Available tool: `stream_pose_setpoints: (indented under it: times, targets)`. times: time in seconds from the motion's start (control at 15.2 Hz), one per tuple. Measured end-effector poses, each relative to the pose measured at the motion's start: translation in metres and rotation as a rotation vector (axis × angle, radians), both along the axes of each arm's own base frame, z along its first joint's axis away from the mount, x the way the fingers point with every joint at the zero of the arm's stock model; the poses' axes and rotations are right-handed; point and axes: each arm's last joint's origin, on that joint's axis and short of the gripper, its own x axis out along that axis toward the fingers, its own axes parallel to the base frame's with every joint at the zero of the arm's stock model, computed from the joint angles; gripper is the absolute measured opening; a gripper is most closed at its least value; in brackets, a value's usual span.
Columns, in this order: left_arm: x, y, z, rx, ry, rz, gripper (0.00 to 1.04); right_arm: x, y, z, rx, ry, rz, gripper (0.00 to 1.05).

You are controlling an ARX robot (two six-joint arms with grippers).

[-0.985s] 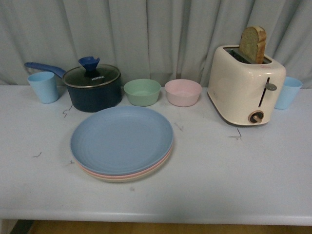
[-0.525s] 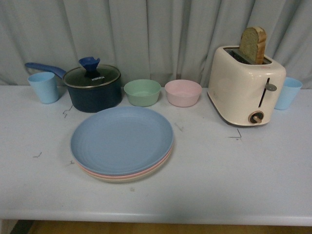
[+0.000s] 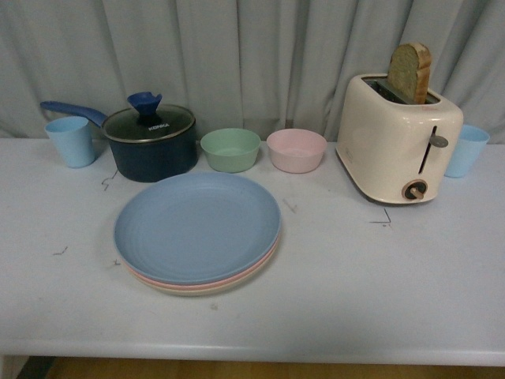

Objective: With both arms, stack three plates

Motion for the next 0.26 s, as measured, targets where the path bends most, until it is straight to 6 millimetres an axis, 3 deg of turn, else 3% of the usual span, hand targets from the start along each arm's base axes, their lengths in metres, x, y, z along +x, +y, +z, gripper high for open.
stream_pose_setpoints:
  times: [0.26]
  targets:
    - [0.0, 0.0, 0.0, 0.0, 0.0, 0.0, 0.98, 0.0, 0.0, 0.0, 0.0, 0.0, 0.0, 0.98]
